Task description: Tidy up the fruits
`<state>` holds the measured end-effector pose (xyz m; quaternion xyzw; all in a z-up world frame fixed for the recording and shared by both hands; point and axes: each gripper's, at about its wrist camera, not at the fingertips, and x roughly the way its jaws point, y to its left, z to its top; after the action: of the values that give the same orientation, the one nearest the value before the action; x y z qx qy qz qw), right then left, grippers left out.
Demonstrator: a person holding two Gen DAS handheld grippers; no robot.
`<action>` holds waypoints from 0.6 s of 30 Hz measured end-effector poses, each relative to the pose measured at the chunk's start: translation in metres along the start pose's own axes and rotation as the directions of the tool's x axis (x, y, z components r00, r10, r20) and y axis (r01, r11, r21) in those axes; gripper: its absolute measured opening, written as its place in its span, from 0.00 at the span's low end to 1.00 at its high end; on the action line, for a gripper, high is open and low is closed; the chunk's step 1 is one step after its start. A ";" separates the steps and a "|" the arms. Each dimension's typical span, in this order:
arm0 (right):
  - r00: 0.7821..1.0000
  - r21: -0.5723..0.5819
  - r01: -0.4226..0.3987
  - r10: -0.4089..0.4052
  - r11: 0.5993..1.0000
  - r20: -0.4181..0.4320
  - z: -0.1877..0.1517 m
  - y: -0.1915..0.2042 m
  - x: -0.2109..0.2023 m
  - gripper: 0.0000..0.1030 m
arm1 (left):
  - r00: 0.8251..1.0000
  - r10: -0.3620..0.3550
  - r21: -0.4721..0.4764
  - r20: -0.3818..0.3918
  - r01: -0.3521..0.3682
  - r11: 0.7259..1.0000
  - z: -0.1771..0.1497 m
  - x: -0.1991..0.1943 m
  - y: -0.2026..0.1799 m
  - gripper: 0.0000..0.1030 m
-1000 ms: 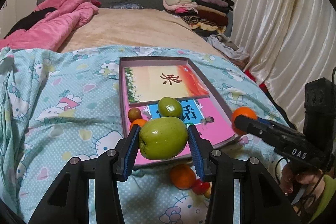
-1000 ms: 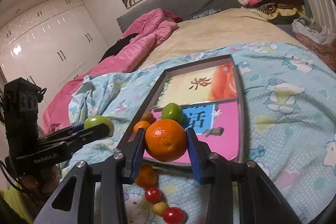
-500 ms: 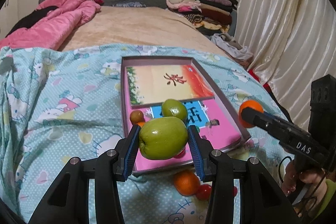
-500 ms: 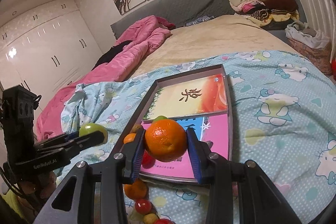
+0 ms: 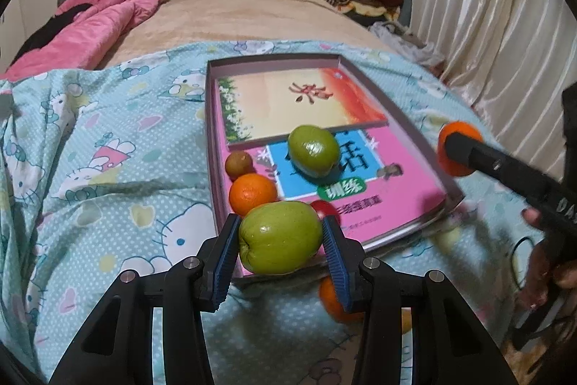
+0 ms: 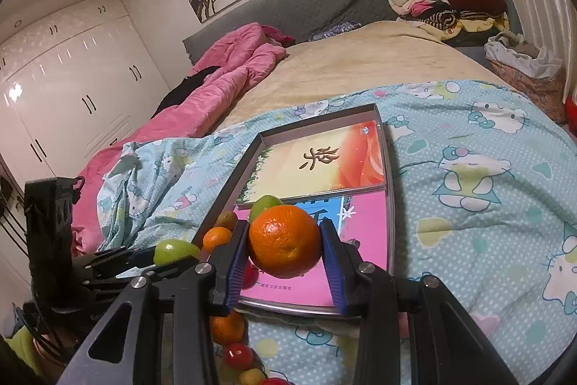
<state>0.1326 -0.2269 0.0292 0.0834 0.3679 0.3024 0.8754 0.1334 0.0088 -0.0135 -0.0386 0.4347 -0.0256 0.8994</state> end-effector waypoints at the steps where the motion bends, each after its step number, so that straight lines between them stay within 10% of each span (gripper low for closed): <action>1: 1.000 0.001 -0.001 0.001 1.000 -0.001 0.000 0.000 0.000 0.38 | 1.000 0.012 0.007 -0.011 -0.012 1.000 -0.001 0.003 -0.001 0.46; 18: 0.996 -0.042 0.080 -0.081 0.996 -0.024 -0.004 0.001 0.012 0.38 | 0.998 0.039 0.029 -0.055 -0.038 0.999 -0.002 0.022 -0.003 0.46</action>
<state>0.1360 -0.2191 0.0197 0.0468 0.3758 0.2752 0.8836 0.1453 0.0037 -0.0317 -0.0168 0.4600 -0.0156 0.8876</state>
